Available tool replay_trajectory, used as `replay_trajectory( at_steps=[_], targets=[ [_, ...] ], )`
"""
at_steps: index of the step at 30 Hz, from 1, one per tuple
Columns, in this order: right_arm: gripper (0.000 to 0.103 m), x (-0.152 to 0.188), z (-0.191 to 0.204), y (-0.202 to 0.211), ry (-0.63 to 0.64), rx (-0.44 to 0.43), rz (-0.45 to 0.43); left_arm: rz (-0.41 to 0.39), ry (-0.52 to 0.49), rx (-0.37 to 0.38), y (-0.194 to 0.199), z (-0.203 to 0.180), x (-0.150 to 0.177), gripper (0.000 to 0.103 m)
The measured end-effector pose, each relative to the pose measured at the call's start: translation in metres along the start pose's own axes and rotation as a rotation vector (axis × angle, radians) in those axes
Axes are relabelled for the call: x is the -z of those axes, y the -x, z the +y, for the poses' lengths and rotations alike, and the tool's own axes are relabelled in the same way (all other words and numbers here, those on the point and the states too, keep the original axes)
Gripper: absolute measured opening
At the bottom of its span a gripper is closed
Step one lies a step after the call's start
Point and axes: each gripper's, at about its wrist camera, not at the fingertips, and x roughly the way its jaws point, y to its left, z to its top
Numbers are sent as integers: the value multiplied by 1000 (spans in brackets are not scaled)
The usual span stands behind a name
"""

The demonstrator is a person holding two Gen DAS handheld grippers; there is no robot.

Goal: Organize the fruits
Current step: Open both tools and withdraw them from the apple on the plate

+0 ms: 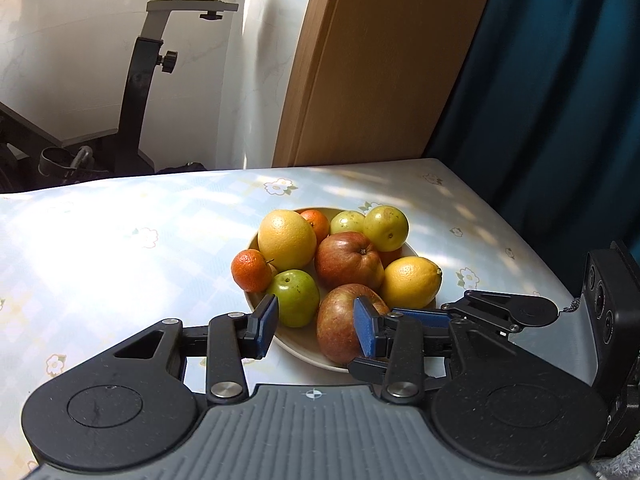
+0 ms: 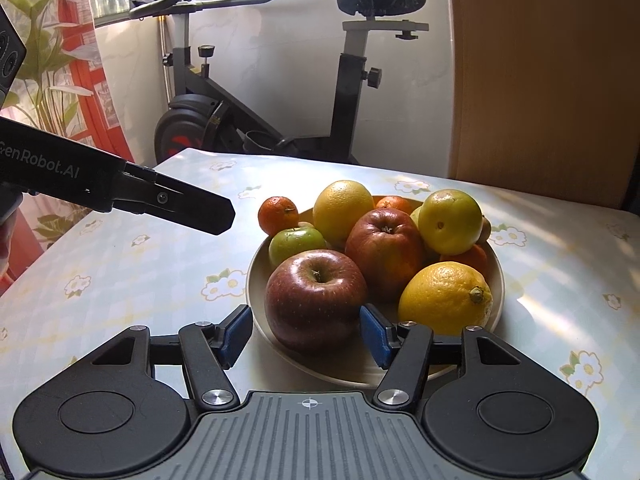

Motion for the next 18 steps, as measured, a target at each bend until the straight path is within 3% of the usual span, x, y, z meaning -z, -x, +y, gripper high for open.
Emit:
replay_trajectory(
  at_steps=[2, 4, 8, 10, 14, 18],
  targets=[
    [57, -1, 1, 9, 4, 10, -13, -15, 5, -17, 7, 0, 0, 51],
    [60, -2, 2, 18, -5, 17, -23, -39, 17, -38, 16, 0, 1, 68],
    [79, -6, 4, 44, -40, 59, -68, -88, 35, -59, 36, -4, 3, 76],
    [84, -9, 5, 57, -51, 77, -92, -107, 32, -75, 47, -8, 4, 87],
    [103, -14, 9, 86, -49, 122, -169, -163, 25, -97, 71, -15, 8, 95],
    [103, -19, 16, 109, -39, 150, -211, -189, -5, -144, 89, -25, 14, 97]
  ],
)
